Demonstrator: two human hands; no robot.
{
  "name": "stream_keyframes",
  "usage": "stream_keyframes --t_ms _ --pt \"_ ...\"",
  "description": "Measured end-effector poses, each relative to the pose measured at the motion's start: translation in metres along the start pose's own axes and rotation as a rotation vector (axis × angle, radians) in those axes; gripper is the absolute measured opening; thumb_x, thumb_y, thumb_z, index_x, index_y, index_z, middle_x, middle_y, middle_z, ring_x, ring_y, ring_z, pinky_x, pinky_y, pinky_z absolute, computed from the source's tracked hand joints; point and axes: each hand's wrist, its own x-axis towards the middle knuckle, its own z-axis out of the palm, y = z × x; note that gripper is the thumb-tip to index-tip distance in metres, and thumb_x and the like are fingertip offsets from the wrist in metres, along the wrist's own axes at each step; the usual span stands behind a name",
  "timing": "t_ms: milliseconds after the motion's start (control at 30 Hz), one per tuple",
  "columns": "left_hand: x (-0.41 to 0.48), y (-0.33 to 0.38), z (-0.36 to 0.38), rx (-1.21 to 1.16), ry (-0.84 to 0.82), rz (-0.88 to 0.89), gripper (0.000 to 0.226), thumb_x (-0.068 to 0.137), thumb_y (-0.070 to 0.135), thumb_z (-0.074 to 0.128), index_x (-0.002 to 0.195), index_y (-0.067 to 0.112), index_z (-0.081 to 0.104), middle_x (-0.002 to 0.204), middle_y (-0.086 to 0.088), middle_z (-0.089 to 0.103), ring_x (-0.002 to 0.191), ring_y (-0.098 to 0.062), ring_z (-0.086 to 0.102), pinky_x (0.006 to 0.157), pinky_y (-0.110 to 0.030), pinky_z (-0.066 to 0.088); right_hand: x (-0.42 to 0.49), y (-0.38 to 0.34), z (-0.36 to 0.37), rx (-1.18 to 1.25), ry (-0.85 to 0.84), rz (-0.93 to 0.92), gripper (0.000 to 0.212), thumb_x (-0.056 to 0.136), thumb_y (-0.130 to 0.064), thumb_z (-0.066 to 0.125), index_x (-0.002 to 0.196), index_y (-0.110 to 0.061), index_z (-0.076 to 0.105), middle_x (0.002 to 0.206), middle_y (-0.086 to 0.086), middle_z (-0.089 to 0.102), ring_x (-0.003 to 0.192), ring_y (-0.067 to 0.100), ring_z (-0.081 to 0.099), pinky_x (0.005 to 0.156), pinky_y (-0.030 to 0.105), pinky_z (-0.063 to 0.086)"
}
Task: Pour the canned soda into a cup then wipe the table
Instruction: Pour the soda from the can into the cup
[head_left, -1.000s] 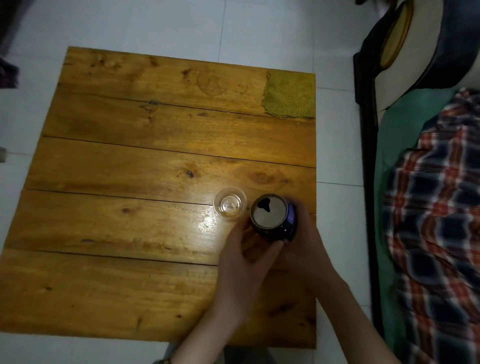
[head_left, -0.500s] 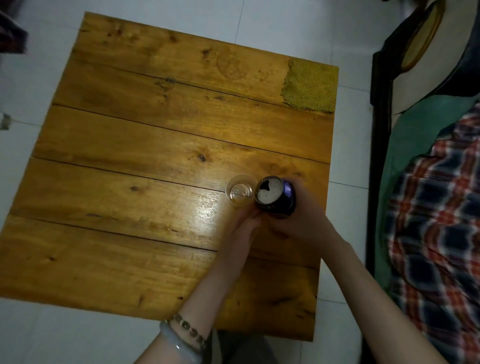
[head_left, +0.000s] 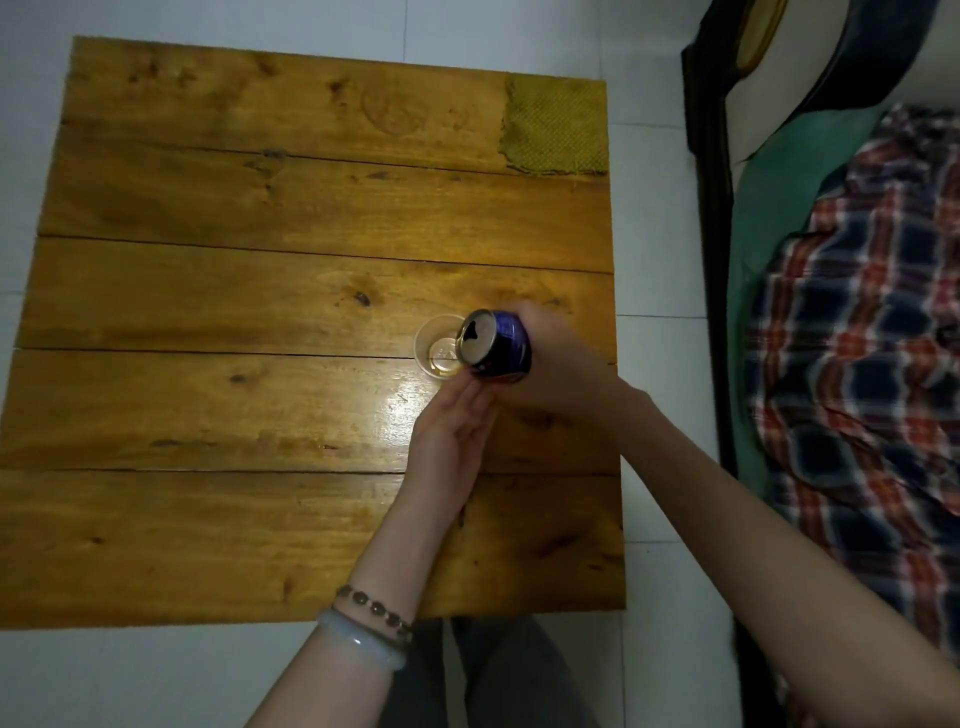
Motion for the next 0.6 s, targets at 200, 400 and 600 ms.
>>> stream_keyframes --t_ms 200,400,600 --pt "-0.004 0.002 0.003 -0.029 -0.017 -0.013 0.070 0.075 -0.024 0.017 0.138 0.000 0.036 0.132 -0.016 0.053 0.122 -0.024 0.052 0.105 -0.035 0.039 0.003 -0.003 -0.008 -0.081 -0.072 0.021 0.063 0.062 -0.038 0.080 0.114 -0.017 0.049 0.101 -0.003 0.056 0.090 0.015 0.053 0.082 0.035 0.049" --pt "0.000 -0.004 -0.001 -0.030 -0.037 -0.035 0.069 0.077 -0.021 0.019 0.141 -0.001 0.034 0.139 -0.019 0.047 0.127 -0.027 0.048 0.110 -0.039 0.034 0.002 -0.004 -0.010 -0.114 -0.123 0.053 0.066 0.061 -0.037 0.078 0.116 -0.021 0.044 0.106 -0.002 0.053 0.095 0.016 0.050 0.085 0.036 0.048" --pt "0.002 -0.006 0.002 -0.024 -0.054 -0.042 0.069 0.076 -0.020 0.020 0.140 0.001 0.037 0.138 -0.017 0.049 0.127 -0.025 0.049 0.111 -0.039 0.033 0.006 -0.003 -0.014 -0.149 -0.155 0.045 0.066 0.061 -0.034 0.077 0.116 -0.019 0.044 0.103 0.000 0.053 0.092 0.017 0.050 0.081 0.033 0.048"
